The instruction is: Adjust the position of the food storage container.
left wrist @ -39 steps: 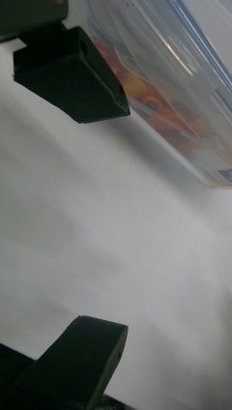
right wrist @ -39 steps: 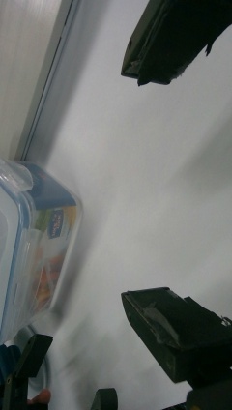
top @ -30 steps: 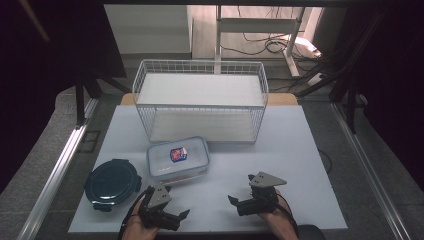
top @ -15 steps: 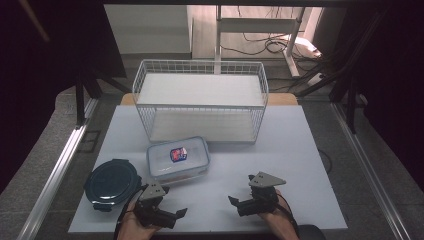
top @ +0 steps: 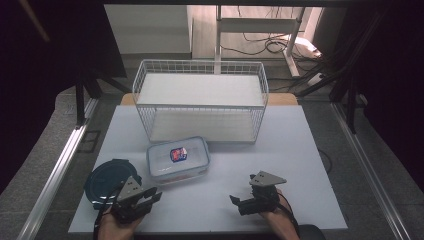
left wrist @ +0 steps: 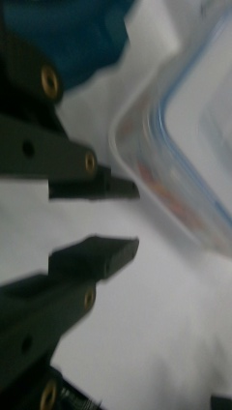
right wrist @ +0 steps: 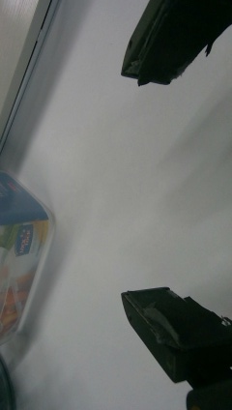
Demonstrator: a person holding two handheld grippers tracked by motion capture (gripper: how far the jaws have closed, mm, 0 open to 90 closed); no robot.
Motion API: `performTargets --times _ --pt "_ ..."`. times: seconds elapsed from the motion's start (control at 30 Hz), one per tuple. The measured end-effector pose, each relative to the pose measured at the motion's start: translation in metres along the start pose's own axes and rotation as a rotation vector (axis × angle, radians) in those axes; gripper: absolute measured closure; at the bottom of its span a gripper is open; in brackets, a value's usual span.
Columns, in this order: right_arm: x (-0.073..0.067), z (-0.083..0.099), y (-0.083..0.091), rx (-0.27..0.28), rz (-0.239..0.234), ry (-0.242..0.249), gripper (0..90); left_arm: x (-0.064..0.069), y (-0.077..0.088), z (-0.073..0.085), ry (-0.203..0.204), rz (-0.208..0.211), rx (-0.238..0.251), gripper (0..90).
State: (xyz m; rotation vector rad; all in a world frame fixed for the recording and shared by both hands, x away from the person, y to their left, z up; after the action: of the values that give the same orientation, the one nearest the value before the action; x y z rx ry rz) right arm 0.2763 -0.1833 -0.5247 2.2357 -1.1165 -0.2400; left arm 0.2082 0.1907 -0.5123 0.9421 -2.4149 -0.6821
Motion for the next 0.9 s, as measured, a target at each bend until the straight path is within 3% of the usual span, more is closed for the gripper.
performTargets --times 0.1,0.17,0.23,0.27,0.57,0.9 --pt "0.0 0.0 0.0 -0.005 -0.001 0.002 0.0 -0.005 0.003 0.002 0.003 -0.028 -0.017 88.7" --pt "0.0 0.001 -0.001 -0.008 -0.001 0.005 0.0 -0.015 0.007 0.005 0.027 -0.08 -0.038 90.0" --pt "0.0 0.001 -0.001 -0.009 -0.002 0.005 0.0 -0.019 0.009 0.006 0.038 -0.092 -0.035 90.0" --pt "0.0 0.001 -0.001 -0.009 -0.004 0.006 0.0 -0.023 0.012 0.006 0.057 -0.079 -0.013 90.0" --pt "-0.001 0.002 -0.002 -0.03 -0.01 0.019 0.0 -0.029 0.014 0.005 0.071 -0.072 0.003 90.0" --pt "0.0 0.002 -0.002 -0.028 -0.012 0.01 0.0 -0.05 0.025 0.008 0.104 -0.125 0.016 90.0"
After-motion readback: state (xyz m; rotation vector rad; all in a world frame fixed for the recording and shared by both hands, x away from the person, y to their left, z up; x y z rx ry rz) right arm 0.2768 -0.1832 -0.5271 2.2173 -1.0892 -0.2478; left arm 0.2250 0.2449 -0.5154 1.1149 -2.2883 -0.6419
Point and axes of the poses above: each handheld gripper's, and its own axes: y roughly backward along the jaws, z roughly out of its underside, x roughly to its right, the point moved 2 cm from there along -y, roughly forward along the jaws, and after that the axes turned 12 degrees about z, right-handed, at the moved point
